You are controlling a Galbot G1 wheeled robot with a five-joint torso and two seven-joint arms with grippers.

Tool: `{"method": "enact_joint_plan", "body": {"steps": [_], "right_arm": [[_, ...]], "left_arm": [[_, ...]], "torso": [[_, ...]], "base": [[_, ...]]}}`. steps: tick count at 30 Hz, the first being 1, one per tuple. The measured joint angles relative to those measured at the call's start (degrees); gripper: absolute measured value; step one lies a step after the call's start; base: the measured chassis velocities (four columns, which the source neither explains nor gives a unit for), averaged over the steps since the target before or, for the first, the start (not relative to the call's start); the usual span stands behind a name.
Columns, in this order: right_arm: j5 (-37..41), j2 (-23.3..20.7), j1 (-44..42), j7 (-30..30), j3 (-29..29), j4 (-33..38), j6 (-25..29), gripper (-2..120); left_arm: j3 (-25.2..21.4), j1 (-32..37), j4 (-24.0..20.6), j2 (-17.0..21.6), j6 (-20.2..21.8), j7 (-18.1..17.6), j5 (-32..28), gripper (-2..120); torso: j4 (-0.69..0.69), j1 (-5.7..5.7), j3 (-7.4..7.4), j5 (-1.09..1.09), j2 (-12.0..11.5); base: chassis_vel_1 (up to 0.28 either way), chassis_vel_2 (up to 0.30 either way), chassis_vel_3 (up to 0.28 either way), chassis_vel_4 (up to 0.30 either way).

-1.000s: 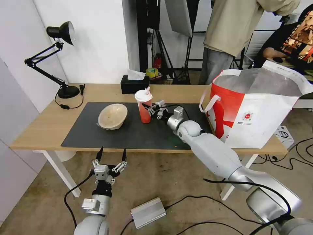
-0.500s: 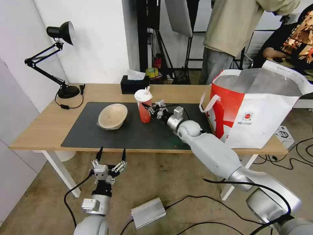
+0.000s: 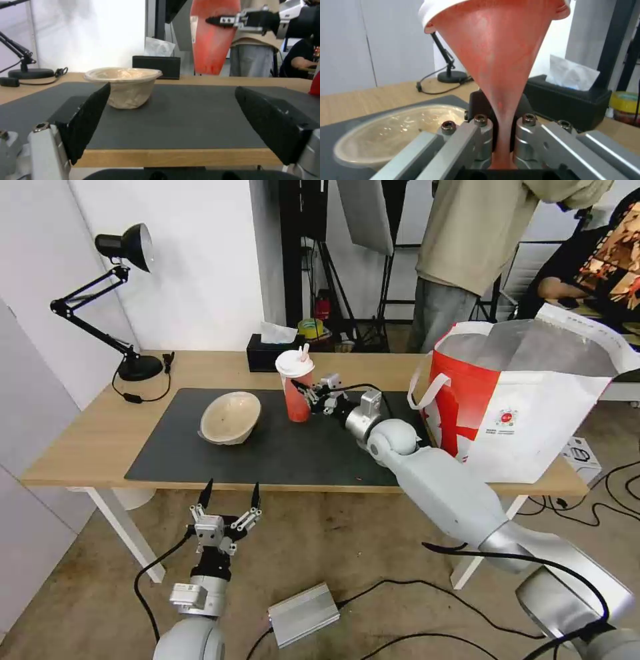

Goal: Pick up the trash from the table and place it into the takeout bag.

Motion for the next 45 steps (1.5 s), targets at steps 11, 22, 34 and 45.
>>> {"method": "enact_joint_plan", "body": {"steps": [11, 22, 34, 45], "right_arm": [[1.8, -5.2, -0.2, 1.7, 0.1, 10.0, -1.6, 4], [5.4, -13.9, -0.6, 2.7, 1.5, 20.5, -2.5, 3], [8.6, -21.5, -1.9, 3.8, 6.4, 28.3, -3.1, 3], [11.3, -27.3, -5.5, 4.4, 13.8, 34.0, -3.2, 3]], "left_arm": [[0.1, -0.8, 1.1, 1.0, 0.0, 0.0, -0.1, 100], [1.7, -1.5, 2.2, 2.2, 0.3, 0.0, 0.2, 100], [3.2, -1.5, 3.5, 2.5, 0.3, 0.0, 1.5, 100], [4.3, -0.8, 3.6, 2.2, 0.0, 0.0, 2.9, 100]], "torso": [[0.01, 0.0, 0.0, 0.0, 0.0], [0.0, 0.0, 0.0, 0.0, 0.0], [0.0, 0.0, 0.0, 0.0, 0.0], [0.0, 0.0, 0.0, 0.01, 0.0]], "base": [[0.0, 0.0, 0.0, 0.0], [0.0, 0.0, 0.0, 0.0], [0.0, 0.0, 0.0, 0.0], [0.0, 0.0, 0.0, 0.0]]}}
